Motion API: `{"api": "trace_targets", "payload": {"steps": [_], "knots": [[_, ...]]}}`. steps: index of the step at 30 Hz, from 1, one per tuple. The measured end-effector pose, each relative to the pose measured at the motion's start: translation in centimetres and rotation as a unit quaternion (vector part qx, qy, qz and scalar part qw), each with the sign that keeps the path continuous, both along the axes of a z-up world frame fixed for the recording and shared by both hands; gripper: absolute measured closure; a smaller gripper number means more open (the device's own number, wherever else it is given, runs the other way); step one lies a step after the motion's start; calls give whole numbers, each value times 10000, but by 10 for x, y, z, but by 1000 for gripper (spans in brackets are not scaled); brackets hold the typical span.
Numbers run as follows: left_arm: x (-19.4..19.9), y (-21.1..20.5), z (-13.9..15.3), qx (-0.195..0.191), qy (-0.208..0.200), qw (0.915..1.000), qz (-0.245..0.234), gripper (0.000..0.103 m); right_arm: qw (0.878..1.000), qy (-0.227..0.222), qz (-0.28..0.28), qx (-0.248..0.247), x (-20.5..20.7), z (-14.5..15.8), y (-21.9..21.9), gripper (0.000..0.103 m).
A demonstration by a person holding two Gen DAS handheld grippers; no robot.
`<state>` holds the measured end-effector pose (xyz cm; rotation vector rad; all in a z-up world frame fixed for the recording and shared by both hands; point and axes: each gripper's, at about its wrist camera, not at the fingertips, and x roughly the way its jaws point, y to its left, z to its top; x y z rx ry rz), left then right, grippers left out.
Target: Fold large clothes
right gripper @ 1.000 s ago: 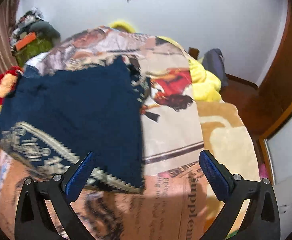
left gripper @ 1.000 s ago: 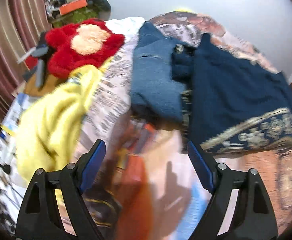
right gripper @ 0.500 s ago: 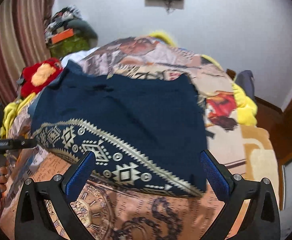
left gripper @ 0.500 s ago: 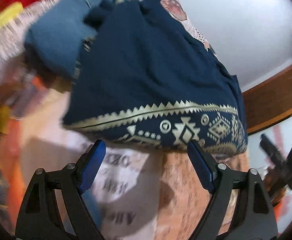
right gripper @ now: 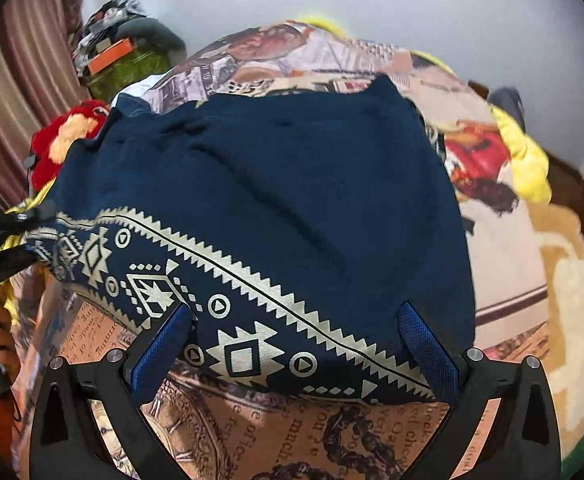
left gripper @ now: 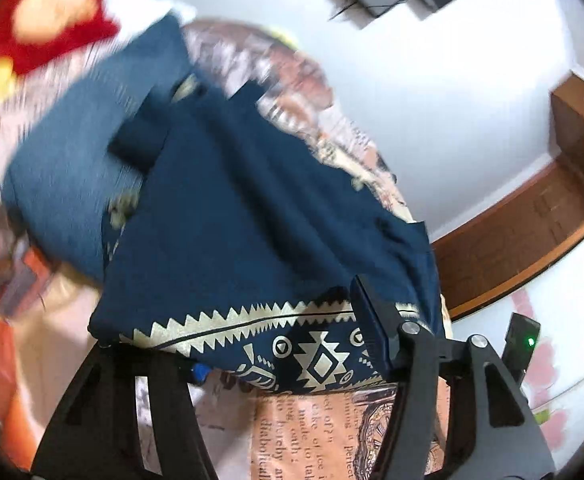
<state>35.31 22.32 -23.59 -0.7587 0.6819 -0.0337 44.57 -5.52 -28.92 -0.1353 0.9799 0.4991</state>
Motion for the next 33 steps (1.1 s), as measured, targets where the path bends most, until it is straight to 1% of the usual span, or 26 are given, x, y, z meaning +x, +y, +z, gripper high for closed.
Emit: {"api": "trace_targets", "payload": {"steps": [1,3,4,6,10,12,13,14,15,16,18,21,22,26,29,31,33], "knots": [[3,-4,7,240,-30,9997,-3,43,10000,57,-17,40,2,-2,-1,0],[7,-3,11,528,31,9985,101,43,9998,146,-58,129,6,-6,-2,0],[7,0,8,609,67,9979,202,43,9997,175,-66,162,7,-7,-2,0],[16,6,2,514,78,9980,367,43,9995,252,-63,204,9,-11,-2,0],[34,28,-15,120,17,9977,662,43,9991,334,-15,248,10,-14,0,0],[36,32,-21,64,-30,9967,804,46,9991,341,25,242,10,-15,1,0],[34,33,-22,92,-29,9962,867,53,9991,343,44,250,11,-16,1,0],[32,32,-22,152,-1,9955,937,58,9991,350,52,250,12,-17,0,0],[32,31,-22,251,64,9946,1005,70,9990,356,51,246,13,-17,-1,0],[32,28,-19,459,133,9933,1048,84,9990,363,35,245,13,-17,-3,0],[32,26,-14,729,194,9918,1028,91,9989,416,-7,228,14,-15,-3,0],[27,24,1,950,135,9909,945,94,9988,463,-57,112,13,-4,0,0],[23,24,8,990,68,9906,941,94,9992,396,-49,80,11,2,2,0],[12,21,33,1149,-143,9886,959,95,9993,-350,126,13,3,41,21,0],[11,10,51,1432,-263,9846,966,95,9959,-856,289,108,0,66,49,0],[11,1,60,1660,-331,9807,977,95,9947,-961,344,159,1,70,66,0],[12,-7,67,1867,-362,9767,991,95,9944,-973,360,203,4,65,85,0]]}}
